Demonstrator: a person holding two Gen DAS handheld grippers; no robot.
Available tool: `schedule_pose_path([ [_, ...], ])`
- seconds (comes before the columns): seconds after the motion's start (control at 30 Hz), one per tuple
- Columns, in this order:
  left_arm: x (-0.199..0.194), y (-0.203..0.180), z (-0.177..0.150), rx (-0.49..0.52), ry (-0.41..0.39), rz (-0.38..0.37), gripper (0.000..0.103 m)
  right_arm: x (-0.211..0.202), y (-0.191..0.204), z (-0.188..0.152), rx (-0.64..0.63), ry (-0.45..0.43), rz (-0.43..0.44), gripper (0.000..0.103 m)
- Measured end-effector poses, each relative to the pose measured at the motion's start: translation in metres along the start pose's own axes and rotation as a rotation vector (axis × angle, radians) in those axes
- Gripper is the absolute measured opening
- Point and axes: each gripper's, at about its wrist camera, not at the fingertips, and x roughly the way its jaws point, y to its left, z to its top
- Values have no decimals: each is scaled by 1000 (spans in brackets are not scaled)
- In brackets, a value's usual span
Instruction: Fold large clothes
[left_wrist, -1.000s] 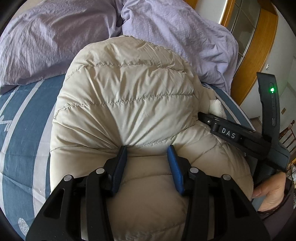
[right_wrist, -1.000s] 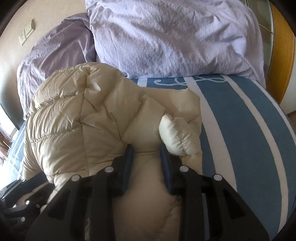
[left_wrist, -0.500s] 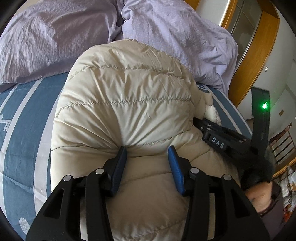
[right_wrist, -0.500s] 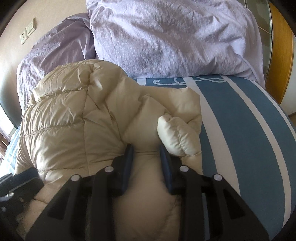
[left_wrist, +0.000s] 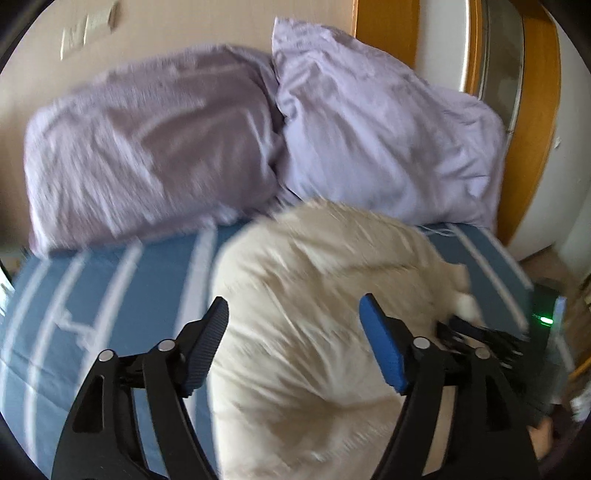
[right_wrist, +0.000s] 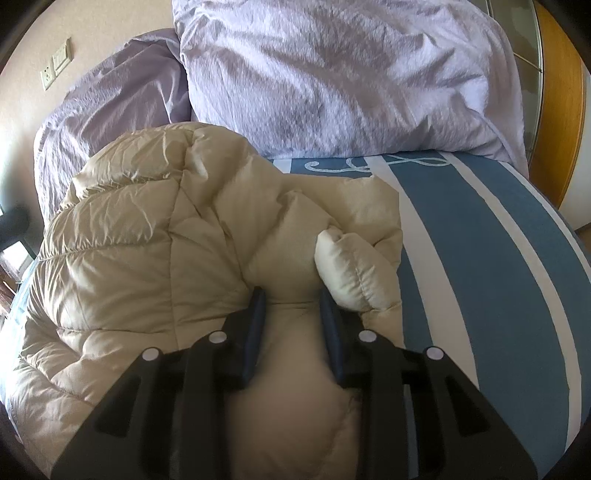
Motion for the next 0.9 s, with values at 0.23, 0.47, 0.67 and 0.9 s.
schedule_pose_path([
  [0.23,40,8,-1,21,45,116,79,-1,0,0,-3,-1,1,31],
  [0.47,75,11,-24,-11,100,116,83,-2,1,0,-9,-12,-7,31],
  [0.67,84,12,-29,-28,110,97,86,-3,1,0,-3,-14,-3,32],
  [0.9,89,12,-29,-30,115,100,89,-3,1,0,-3,-13,-3,32],
])
